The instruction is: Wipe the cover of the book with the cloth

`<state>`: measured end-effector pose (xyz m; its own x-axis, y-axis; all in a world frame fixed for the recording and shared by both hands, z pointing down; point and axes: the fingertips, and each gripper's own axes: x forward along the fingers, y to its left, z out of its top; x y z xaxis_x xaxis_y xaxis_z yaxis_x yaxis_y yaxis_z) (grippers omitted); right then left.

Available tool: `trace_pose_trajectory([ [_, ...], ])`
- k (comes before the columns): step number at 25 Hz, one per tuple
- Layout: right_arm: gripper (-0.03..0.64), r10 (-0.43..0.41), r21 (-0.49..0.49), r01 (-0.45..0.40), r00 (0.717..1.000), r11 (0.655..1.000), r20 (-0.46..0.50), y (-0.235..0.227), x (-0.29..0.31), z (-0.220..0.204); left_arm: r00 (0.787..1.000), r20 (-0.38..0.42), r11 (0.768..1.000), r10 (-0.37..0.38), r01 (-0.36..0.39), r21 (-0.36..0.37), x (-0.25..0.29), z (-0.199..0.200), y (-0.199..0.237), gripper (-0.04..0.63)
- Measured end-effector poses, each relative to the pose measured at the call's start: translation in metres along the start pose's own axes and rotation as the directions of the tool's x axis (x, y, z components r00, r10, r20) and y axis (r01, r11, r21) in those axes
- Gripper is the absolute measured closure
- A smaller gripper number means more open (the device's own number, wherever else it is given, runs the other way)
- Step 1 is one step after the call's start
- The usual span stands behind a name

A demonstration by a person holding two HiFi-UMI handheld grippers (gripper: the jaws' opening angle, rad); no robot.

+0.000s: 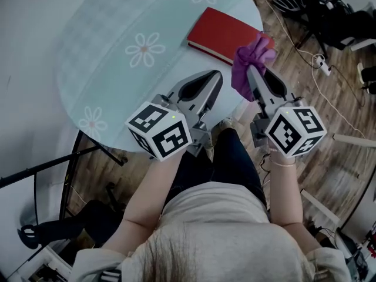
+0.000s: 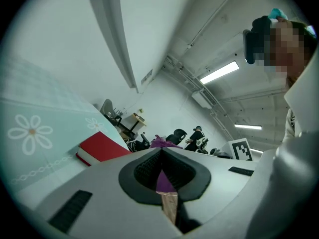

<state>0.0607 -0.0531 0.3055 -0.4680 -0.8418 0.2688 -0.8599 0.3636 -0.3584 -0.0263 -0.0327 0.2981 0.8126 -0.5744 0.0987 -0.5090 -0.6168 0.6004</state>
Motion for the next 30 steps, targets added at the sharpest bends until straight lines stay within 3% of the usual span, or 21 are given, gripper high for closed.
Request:
trace_pose_trajectory([
  [3,0.549,0.002,-0.015,-0.002,1.0,1.0,0.026,0.011,-0.006,0.012,1.0,0.021,1.0,0.021,-0.022,0.006,-0.01,0.005,-0.003,0.577],
  [6,0.549,0.017,-0.042,-0.016,0.999,0.999,0.039,0.025,-0.009,0.021,0.999,0.05,0.999,0.014,-0.012,-0.033,-0.019,0.01,-0.005,0.577],
  [17,0.549,0.074,-0.102,-0.073,0.997,0.992,0.007,0.047,-0.007,0.021,0.996,0.077,0.998,0.037,-0.033,-0.052,-0.031,0.017,-0.002,0.577],
  [23,0.549,0.11,-0.108,-0.11,0.994,0.988,-0.003,0.049,-0.009,0.023,0.997,0.055,0.998,0.056,-0.055,-0.027,-0.021,0.017,-0.004,0.577],
  [30,0.551,0.171,-0.113,-0.168,0.985,0.979,0.015,0.054,-0.008,0.032,0.993,0.095,0.998,0.068,-0.067,-0.015,-0.018,0.026,-0.008,0.577],
])
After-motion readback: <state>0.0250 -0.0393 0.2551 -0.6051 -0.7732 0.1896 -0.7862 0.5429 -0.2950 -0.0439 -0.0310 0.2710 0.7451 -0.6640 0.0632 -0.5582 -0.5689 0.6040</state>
